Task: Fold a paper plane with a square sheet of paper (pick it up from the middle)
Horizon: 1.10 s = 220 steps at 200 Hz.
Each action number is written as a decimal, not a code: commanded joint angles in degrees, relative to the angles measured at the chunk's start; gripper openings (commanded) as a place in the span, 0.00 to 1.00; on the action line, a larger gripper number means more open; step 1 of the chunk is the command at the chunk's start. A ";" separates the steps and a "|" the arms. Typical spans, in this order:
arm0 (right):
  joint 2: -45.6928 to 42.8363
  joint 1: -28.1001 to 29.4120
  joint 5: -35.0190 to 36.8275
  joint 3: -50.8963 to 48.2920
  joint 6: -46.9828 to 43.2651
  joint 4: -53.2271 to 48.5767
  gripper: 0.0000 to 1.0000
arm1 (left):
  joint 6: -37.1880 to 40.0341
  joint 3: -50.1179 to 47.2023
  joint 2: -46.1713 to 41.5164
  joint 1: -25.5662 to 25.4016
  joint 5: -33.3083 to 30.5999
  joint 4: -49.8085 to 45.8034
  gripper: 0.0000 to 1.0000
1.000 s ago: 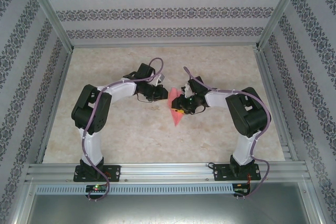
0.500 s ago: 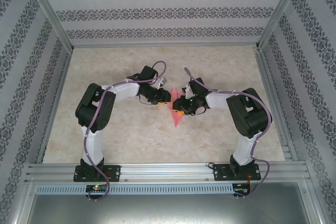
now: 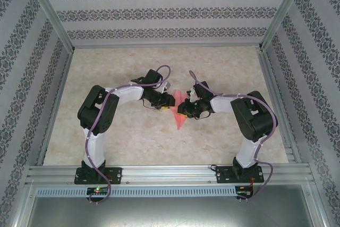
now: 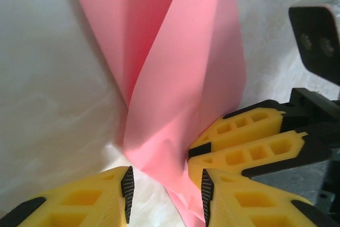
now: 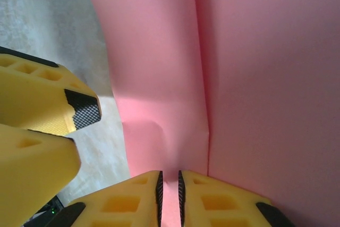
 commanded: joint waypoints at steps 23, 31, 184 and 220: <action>-1.46 -0.86 0.39 -2.03 1.69 2.55 0.16 | -2.09 -0.26 1.29 -1.44 -0.45 1.13 0.41; -1.51 -0.94 0.38 -2.14 1.70 2.59 0.15 | -2.44 -0.26 1.54 -1.46 -0.31 1.61 0.41; -1.59 -1.40 -1.02 -4.04 2.41 5.30 0.14 | -1.08 4.52 3.77 -1.61 -0.78 0.61 0.18; -1.99 -1.55 -1.02 -4.10 2.35 5.41 0.14 | -0.09 5.16 4.09 -1.59 -1.23 -0.43 0.11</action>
